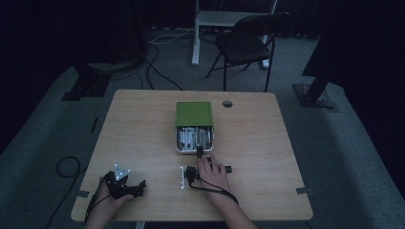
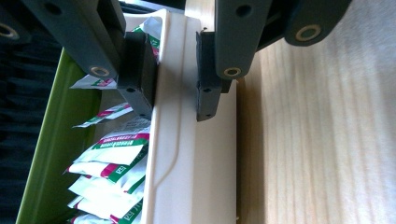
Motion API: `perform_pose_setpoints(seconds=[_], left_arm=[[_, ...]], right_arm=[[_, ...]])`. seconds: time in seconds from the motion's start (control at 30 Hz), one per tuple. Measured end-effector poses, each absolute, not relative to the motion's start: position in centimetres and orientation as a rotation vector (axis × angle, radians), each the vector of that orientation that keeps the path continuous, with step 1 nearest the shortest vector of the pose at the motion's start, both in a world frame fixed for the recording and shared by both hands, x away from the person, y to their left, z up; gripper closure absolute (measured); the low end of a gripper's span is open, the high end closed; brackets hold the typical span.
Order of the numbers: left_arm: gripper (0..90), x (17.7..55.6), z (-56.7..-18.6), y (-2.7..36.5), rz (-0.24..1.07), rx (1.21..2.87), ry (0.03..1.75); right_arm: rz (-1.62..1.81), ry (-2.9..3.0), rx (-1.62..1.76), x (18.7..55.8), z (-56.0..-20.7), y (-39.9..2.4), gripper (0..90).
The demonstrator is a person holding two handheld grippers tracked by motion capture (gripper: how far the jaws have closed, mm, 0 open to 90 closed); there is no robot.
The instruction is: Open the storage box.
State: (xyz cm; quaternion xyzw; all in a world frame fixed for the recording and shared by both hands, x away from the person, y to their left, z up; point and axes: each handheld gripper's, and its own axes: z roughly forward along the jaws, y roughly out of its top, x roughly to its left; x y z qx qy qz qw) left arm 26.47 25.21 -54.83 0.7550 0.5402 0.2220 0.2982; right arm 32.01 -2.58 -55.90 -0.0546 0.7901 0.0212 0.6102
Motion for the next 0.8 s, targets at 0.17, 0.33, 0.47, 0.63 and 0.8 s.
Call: perform_pose_setpoints(seconds=[0.17,0.33,0.47,0.63,0.8], left_arm=[[2.9,26.5,-54.8,25.2,0.59,2.006,1.435],[2.9,26.5,-54.8,25.2,0.59,2.006,1.436],[2.9,26.5,-54.8,25.2,0.59,2.006,1.436],[2.9,26.5,-54.8,25.2,0.59,2.006,1.436],[2.9,26.5,-54.8,25.2,0.59,2.006,1.436]], right_arm=[[0.05,1.83,-0.131,31.3,-55.8,-2.6,71.3],[0.055,1.836,-0.131,30.7,-55.8,-2.6,71.4],[0.055,1.834,-0.14,30.4,-55.8,-2.7,71.3],[0.051,1.833,-0.146,29.9,-55.8,-2.7,71.1],[0.044,1.824,-0.163,29.4,-55.9,-2.9,70.9]])
